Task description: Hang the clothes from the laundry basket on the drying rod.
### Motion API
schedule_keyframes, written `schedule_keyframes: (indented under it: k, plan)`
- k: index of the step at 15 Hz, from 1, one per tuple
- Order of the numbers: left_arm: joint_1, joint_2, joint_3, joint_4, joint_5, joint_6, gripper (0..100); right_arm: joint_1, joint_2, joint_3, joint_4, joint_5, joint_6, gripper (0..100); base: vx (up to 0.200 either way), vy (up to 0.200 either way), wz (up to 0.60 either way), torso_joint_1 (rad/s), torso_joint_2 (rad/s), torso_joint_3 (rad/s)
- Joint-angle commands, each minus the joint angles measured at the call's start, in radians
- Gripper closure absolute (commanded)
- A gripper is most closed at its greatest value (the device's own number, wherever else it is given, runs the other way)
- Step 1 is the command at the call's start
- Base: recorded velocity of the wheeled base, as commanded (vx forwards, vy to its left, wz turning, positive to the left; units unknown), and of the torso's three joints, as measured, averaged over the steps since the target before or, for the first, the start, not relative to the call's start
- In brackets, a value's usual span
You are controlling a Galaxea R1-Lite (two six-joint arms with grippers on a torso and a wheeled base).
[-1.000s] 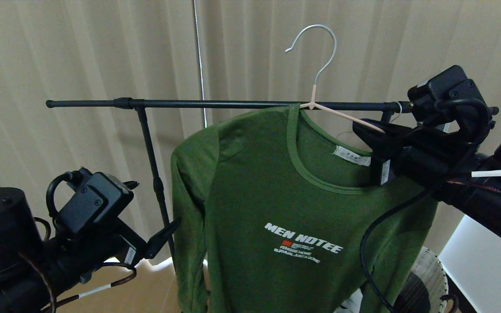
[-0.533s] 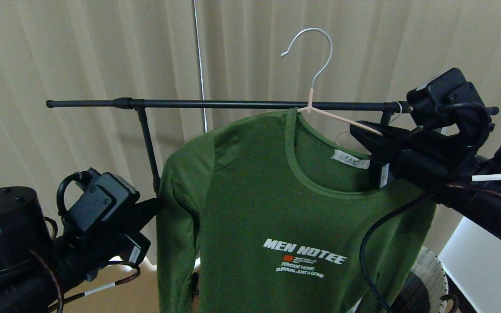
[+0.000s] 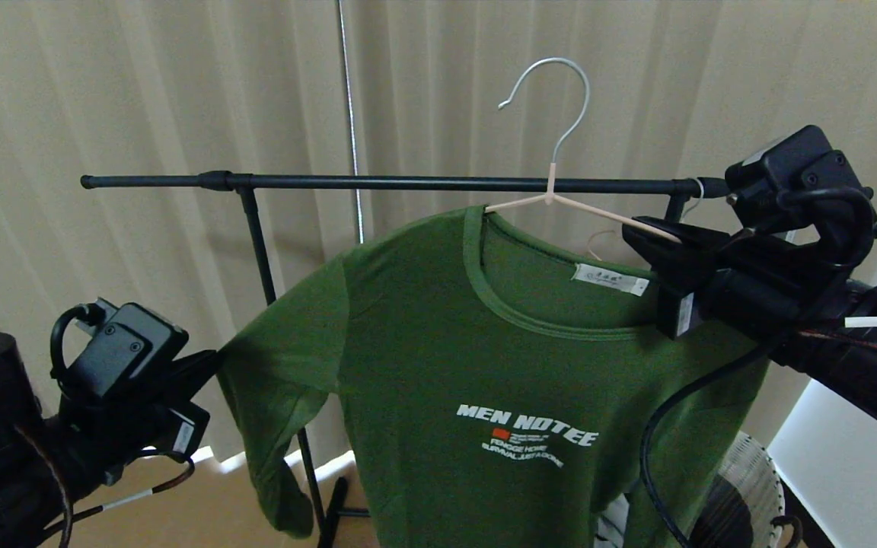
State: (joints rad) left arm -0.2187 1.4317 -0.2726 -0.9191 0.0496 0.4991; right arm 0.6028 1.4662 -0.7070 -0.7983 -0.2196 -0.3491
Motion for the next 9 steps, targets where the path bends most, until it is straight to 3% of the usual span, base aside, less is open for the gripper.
schedule_keyframes:
  k: [1, 2, 3, 7, 9]
  plan:
    - [0.021, -0.016, 0.013, 0.0, 0.001, -0.001, 100, 0.0, -0.006, 0.003, 0.001, 0.0, -0.001, 100, 0.0, 0.0, 0.0, 0.0, 0.0, 0.0]
    - [0.019, -0.03, 0.018, 0.002, 0.0, -0.002, 100, 0.0, -0.006, 0.003, 0.002, 0.0, -0.001, 100, 0.0, 0.0, 0.0, 0.0, 0.0, 0.0]
    - [0.013, -0.034, 0.018, 0.002, -0.002, -0.002, 0, 0.0, -0.006, 0.003, 0.005, -0.001, -0.001, 100, 0.0, 0.0, 0.0, 0.0, 0.0, 0.0]
    - [0.007, -0.099, 0.018, 0.005, -0.011, -0.014, 0, -0.06, -0.006, 0.004, 0.056, -0.007, -0.005, 100, 0.0, 0.0, 0.0, 0.0, 0.0, 0.0]
    - [0.009, -0.188, 0.007, 0.011, -0.05, -0.059, 0, -0.123, -0.013, -0.011, 0.192, -0.063, -0.005, 100, 0.0, 0.0, 0.0, 0.0, 0.0, 0.0]
